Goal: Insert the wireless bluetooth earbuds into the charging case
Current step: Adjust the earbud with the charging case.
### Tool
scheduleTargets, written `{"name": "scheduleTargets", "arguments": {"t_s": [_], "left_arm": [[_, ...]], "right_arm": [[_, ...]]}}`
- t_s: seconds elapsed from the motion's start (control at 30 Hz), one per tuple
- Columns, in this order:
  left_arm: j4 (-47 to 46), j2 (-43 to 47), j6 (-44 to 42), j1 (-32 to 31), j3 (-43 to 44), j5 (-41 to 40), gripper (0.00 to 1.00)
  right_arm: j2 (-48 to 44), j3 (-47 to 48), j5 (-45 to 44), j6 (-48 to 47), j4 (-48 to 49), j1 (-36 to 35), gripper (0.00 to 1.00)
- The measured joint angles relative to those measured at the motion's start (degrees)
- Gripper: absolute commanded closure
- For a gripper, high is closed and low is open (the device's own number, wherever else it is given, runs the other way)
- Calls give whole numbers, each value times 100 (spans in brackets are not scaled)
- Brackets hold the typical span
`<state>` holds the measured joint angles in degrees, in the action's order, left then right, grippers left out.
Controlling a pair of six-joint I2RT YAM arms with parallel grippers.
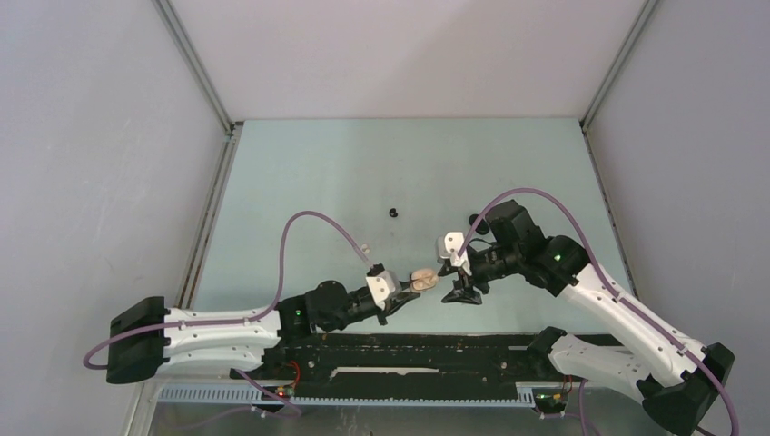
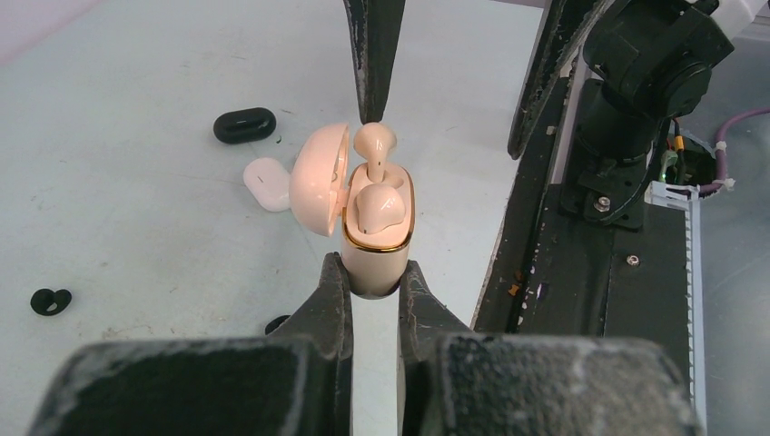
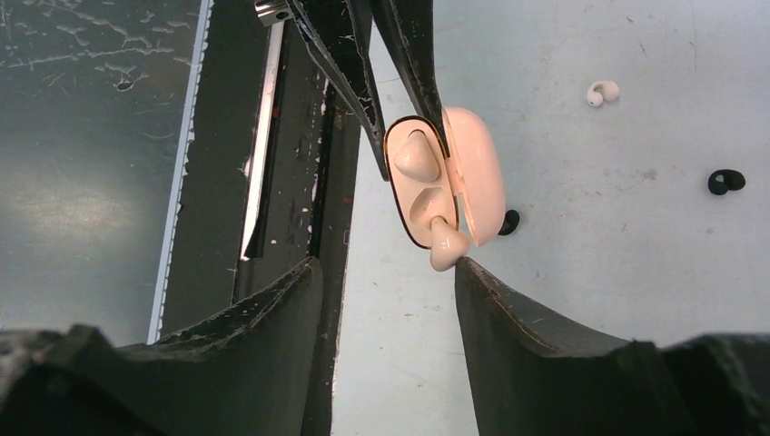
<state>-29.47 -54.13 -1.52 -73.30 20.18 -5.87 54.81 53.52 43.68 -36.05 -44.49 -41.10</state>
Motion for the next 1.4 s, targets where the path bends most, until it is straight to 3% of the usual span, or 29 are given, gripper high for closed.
{"name": "scheduleTargets", "arguments": {"t_s": [0.37, 0.67, 1.03, 1.13, 1.4], "left_arm": [[33, 0, -2, -9, 9, 39, 100], [98, 0, 9, -7, 168, 310, 100], [-120, 101, 286, -7, -42, 811, 100], [-153, 122, 304, -7, -140, 933, 100], [-144, 380, 289, -7, -291, 1172, 100]], "right_arm": [[-2, 0, -48, -166, -37, -7, 48], [-13, 490, -695, -1051, -721, -328, 67], [431, 1965, -1519, -2900, -2256, -494, 62], [192, 2173, -1893, -3414, -2317, -973, 59], [-614, 1569, -3832, -4540, -2173, -3689, 60]]}}
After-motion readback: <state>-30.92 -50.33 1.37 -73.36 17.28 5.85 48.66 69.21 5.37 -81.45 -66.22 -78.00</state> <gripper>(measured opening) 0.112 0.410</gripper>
